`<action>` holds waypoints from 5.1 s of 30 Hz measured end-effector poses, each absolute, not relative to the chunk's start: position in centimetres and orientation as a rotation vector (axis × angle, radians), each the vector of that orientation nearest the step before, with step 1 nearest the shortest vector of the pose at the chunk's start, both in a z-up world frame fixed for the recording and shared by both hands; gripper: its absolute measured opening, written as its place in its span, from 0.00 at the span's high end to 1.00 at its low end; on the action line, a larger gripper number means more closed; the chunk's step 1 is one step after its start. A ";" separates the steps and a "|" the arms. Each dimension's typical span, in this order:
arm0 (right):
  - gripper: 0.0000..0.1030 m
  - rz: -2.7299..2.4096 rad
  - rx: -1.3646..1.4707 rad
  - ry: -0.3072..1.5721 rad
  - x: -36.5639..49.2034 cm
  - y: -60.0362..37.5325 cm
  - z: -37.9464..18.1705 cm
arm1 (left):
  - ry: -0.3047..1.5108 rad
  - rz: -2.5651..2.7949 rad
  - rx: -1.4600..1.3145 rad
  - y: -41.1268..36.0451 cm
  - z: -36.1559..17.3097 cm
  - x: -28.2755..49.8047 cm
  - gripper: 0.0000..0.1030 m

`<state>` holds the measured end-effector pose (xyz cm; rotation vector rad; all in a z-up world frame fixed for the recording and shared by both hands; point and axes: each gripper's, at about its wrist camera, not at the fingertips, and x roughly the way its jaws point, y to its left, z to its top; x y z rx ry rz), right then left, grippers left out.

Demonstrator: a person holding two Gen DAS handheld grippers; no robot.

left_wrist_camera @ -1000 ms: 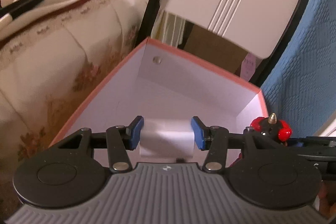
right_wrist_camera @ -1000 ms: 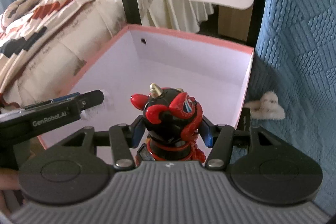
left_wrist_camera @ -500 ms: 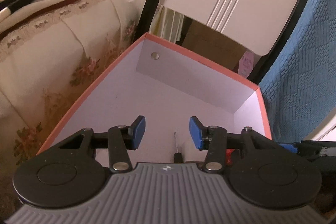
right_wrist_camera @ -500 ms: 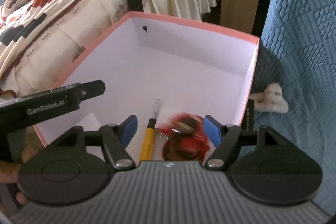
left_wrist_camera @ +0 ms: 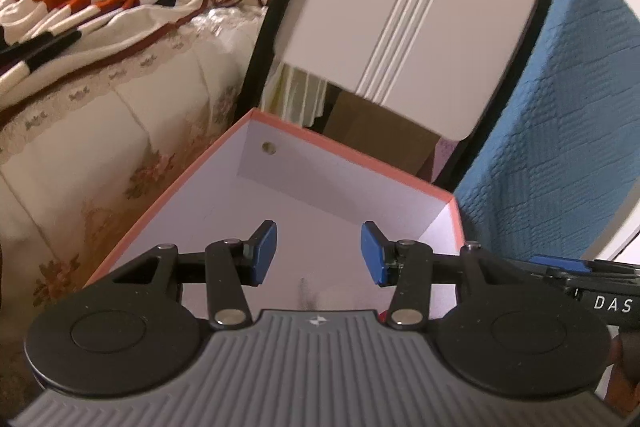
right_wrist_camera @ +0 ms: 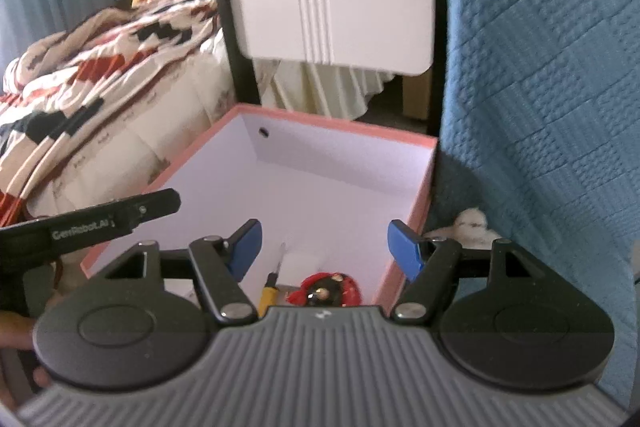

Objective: Organize rigid objects
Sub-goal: 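Open both grippers to drop the charger and red figure into the box, then move both tools back over the seat toward the black stick item, then grasp the black stick with the left gripper while the right gripper grasps the white plush toy, then lift and carry the black stick and white plush toy toward the pink box with both tools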

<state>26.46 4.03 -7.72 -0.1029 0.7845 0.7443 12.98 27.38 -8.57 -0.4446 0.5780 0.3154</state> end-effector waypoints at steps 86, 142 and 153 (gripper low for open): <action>0.31 0.663 0.079 0.855 35.5 -15.3 -15.9 | 0.683 0.245 -0.232 1.8 -19.7 24.6 0.34; 0.65 0.916 0.027 1.031 46.3 -0.2 -25.1 | 0.678 0.586 -0.190 3.3 -26.5 31.2 0.76; 0.65 0.840 -0.028 1.054 44.9 -3.4 -24.4 | 0.672 0.535 -0.238 3.3 -25.7 28.6 0.89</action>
